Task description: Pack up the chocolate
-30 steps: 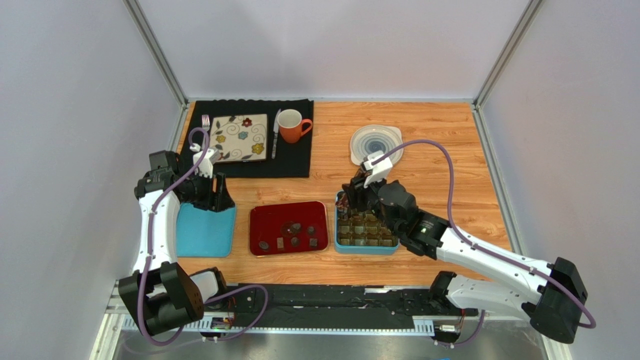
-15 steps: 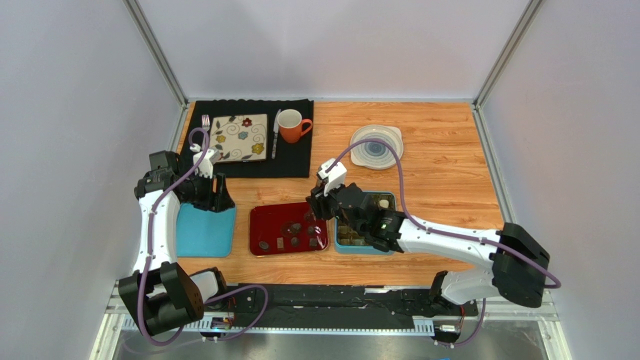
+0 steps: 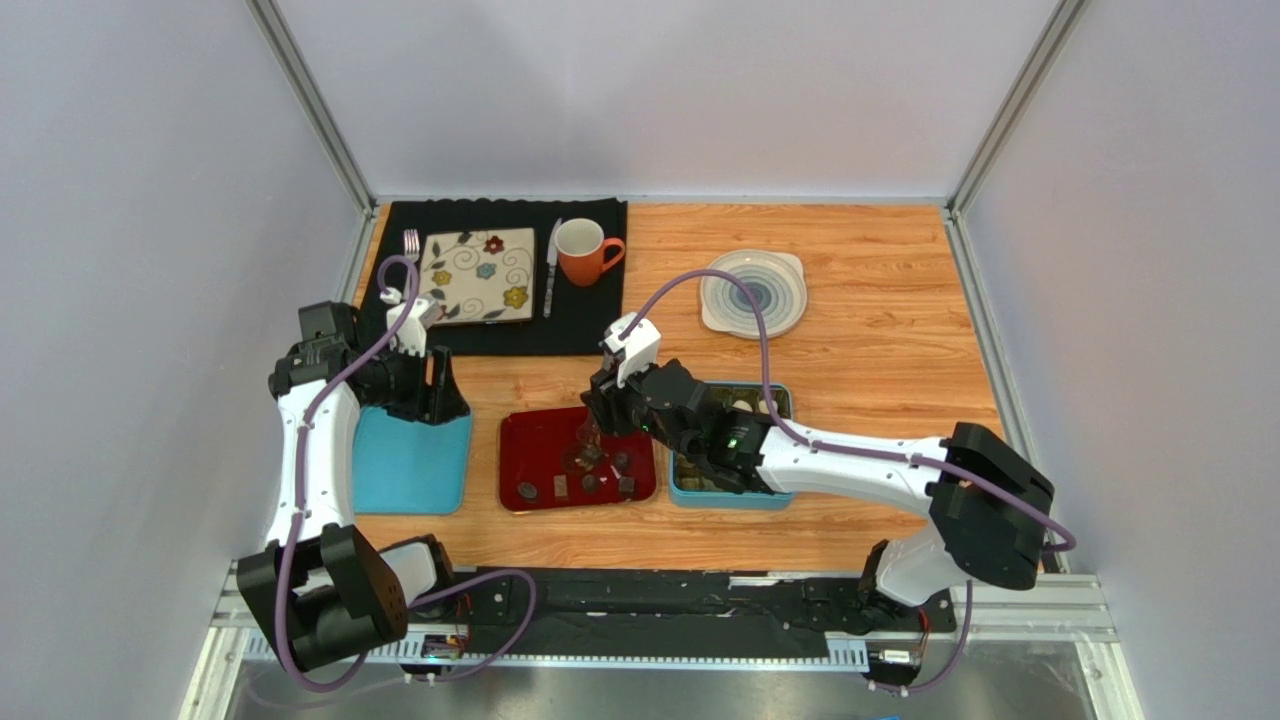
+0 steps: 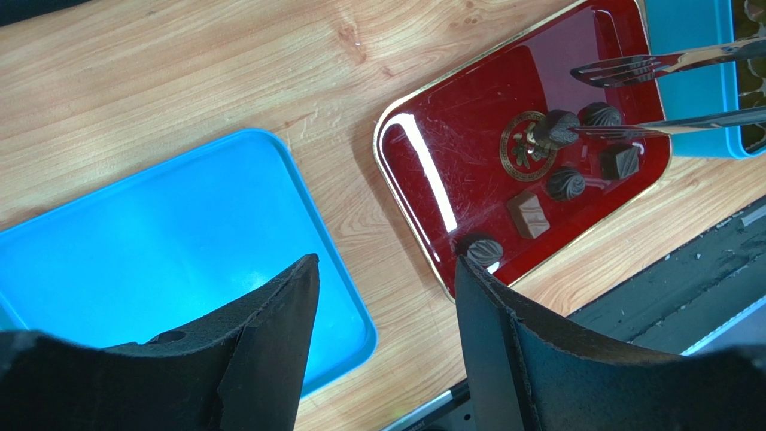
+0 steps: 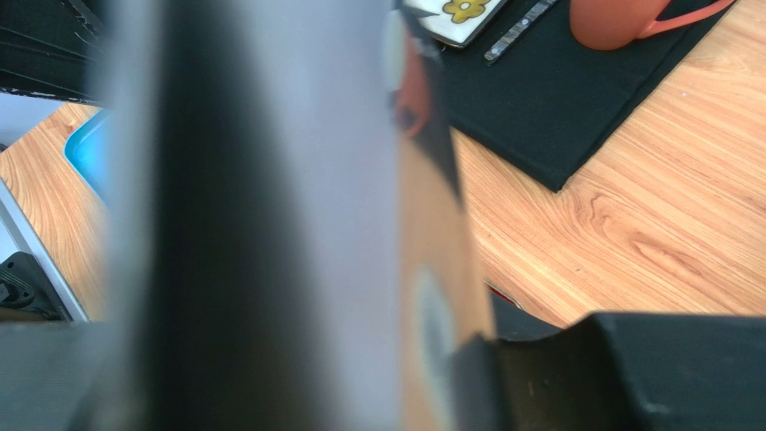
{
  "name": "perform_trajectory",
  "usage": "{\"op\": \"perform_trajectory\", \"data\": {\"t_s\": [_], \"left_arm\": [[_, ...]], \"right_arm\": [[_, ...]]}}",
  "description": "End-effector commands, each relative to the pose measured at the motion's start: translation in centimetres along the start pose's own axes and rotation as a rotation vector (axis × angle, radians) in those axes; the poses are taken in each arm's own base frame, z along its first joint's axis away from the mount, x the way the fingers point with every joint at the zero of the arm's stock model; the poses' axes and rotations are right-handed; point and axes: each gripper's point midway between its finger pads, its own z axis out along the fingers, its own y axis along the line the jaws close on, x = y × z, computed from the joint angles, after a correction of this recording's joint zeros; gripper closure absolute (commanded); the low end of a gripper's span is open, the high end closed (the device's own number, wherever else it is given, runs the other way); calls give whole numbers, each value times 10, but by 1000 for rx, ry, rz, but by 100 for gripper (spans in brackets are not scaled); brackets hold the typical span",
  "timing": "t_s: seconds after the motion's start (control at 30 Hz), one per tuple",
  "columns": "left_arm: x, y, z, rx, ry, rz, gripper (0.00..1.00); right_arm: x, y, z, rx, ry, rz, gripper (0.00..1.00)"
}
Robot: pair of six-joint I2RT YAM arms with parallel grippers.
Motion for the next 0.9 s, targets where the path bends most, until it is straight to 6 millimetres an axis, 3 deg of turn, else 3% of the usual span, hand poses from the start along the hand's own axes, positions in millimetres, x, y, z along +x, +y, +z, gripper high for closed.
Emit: {"op": "perform_trajectory", "data": {"t_s": [0.0,0.57,0.87], "left_arm": [[-13,2,-10,-24,-46,63,34],[-14,2,-10,-23,-48,64,34],[-15,2,-11,-28,-49,67,34]], "right_arm": [[-30,16,7,-41,-85,47,56],[-10,28,12,-64,-40,61,55],[5,23,15,-42,-7,44,55]]}}
